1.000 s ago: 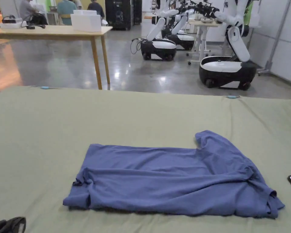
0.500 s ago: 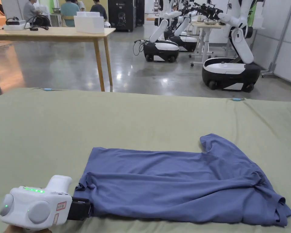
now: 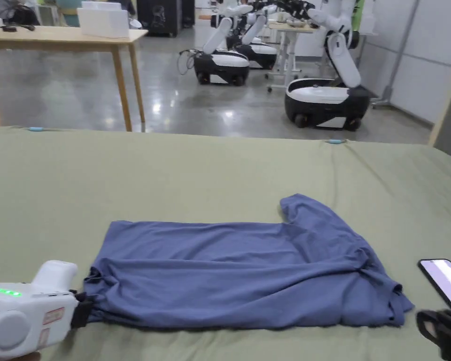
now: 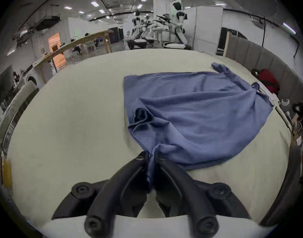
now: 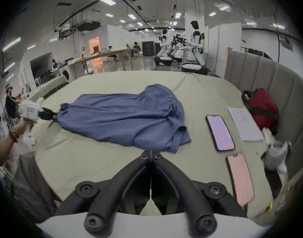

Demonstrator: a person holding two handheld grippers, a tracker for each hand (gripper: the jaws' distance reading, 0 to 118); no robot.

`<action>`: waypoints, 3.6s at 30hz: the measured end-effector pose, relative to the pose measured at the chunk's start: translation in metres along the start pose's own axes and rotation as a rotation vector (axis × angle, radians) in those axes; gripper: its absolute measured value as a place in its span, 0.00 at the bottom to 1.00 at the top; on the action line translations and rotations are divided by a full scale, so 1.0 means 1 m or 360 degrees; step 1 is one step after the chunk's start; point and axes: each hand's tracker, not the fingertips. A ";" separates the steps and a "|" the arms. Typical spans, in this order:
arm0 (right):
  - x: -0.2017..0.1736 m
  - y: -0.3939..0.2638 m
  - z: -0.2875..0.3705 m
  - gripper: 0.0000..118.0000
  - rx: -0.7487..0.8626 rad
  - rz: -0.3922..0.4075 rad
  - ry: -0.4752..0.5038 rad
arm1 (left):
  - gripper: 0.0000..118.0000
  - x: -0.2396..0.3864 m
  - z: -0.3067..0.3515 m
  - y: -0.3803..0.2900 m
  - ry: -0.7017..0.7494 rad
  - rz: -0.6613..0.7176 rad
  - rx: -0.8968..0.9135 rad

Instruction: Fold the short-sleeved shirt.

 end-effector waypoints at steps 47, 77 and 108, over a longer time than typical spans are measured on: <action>0.022 -0.069 0.050 0.99 -0.0324 -0.0034 0.0125 | 0.99 0.012 0.126 -0.119 -0.0053 -0.0028 -0.0091; -0.036 -0.050 0.167 0.00 0.0330 -0.0217 0.0106 | 0.98 -0.028 -0.016 0.063 -0.0066 0.0108 -0.0003; 0.055 0.079 -0.102 0.43 -0.0159 -0.0075 0.0168 | 0.00 0.014 0.017 0.033 -0.0246 -0.0059 0.0143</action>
